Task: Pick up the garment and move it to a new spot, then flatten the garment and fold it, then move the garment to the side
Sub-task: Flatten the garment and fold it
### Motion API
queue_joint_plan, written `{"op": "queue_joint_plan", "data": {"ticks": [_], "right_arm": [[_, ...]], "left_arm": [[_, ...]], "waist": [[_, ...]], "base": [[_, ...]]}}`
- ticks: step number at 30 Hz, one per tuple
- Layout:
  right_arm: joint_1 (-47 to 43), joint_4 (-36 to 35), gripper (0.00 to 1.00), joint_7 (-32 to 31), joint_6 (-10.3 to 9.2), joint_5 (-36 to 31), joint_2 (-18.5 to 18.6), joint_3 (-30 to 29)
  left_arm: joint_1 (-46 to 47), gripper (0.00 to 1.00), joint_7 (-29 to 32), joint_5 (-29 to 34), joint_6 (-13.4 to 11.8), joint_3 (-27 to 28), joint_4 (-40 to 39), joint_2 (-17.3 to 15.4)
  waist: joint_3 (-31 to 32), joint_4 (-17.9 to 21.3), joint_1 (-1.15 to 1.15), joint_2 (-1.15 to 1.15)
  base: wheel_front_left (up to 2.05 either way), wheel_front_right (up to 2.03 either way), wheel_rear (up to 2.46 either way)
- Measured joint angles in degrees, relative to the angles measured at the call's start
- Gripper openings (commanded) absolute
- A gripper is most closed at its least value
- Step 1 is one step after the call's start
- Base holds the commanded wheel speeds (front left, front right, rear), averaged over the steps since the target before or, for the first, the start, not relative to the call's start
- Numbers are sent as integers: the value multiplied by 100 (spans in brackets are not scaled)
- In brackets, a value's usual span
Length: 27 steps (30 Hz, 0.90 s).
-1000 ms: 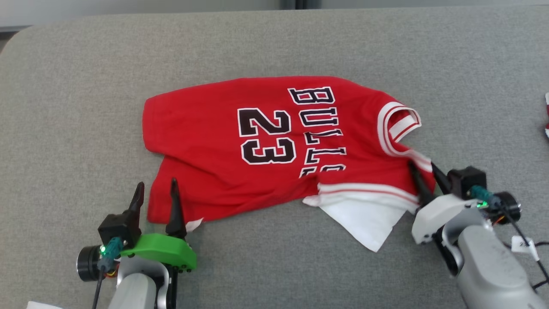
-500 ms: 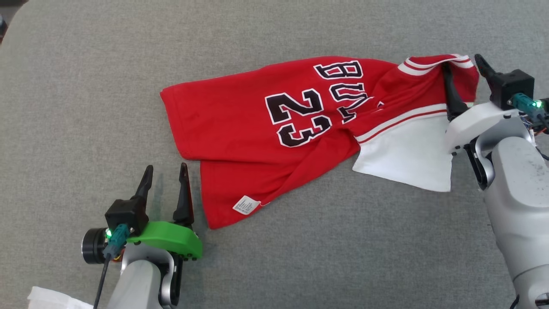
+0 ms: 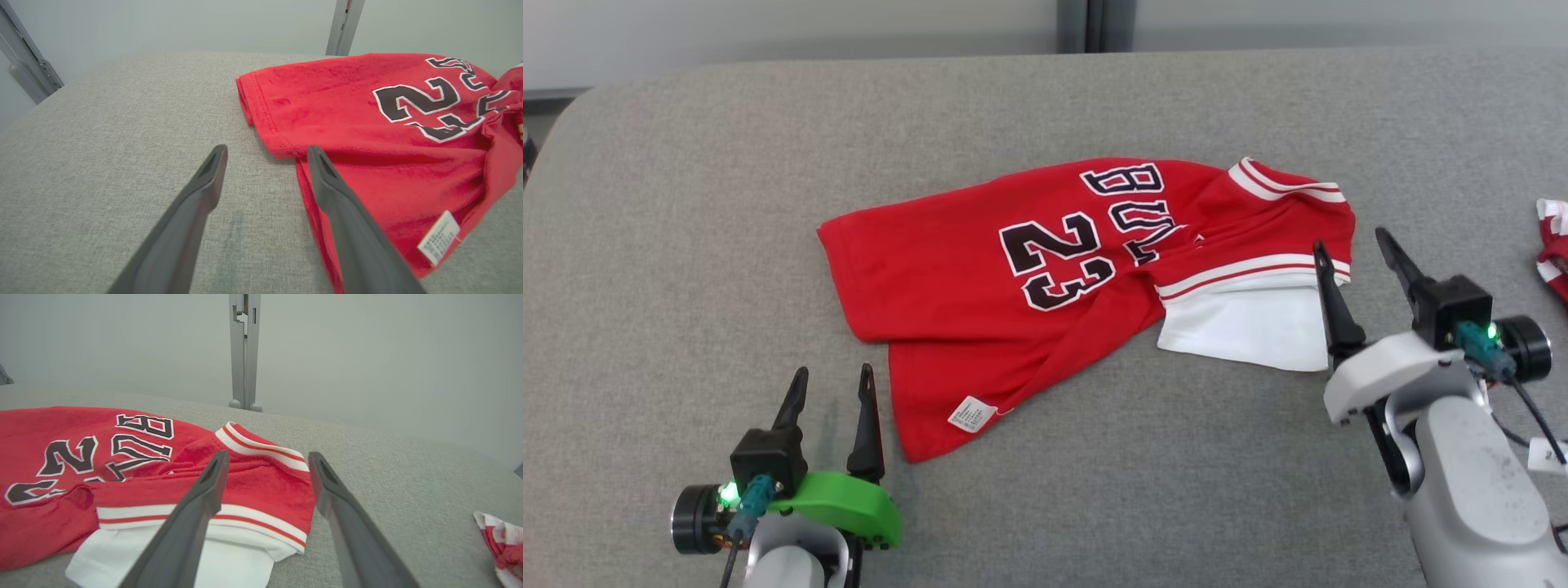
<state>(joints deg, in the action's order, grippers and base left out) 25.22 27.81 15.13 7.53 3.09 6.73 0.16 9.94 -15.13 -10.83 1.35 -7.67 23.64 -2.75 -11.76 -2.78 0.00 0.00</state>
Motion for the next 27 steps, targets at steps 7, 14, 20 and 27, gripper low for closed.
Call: {"op": "queue_joint_plan", "data": {"ticks": [7,14,20,27], "right_arm": [[-901,-237,100,0,0,20,-168,12],[-1413,-305,100,0,0,148,-280,-54],[-1575,-348,100,0,0,160,-318,-48],[-1589,-330,100,0,0,146,-336,-13]], "left_arm": [[-459,100,0,107,8,-73,-104,1],[-833,100,0,155,18,-225,-183,-1],[-976,100,0,180,15,-285,-249,0],[-914,100,0,12,18,-345,-115,0]], "waist": [[447,142,0,0],[848,218,0,0],[1044,253,0,0],[896,285,0,0]], "base": [[0,0,0],[0,0,0],[0,0,0],[0,0,0]]}}
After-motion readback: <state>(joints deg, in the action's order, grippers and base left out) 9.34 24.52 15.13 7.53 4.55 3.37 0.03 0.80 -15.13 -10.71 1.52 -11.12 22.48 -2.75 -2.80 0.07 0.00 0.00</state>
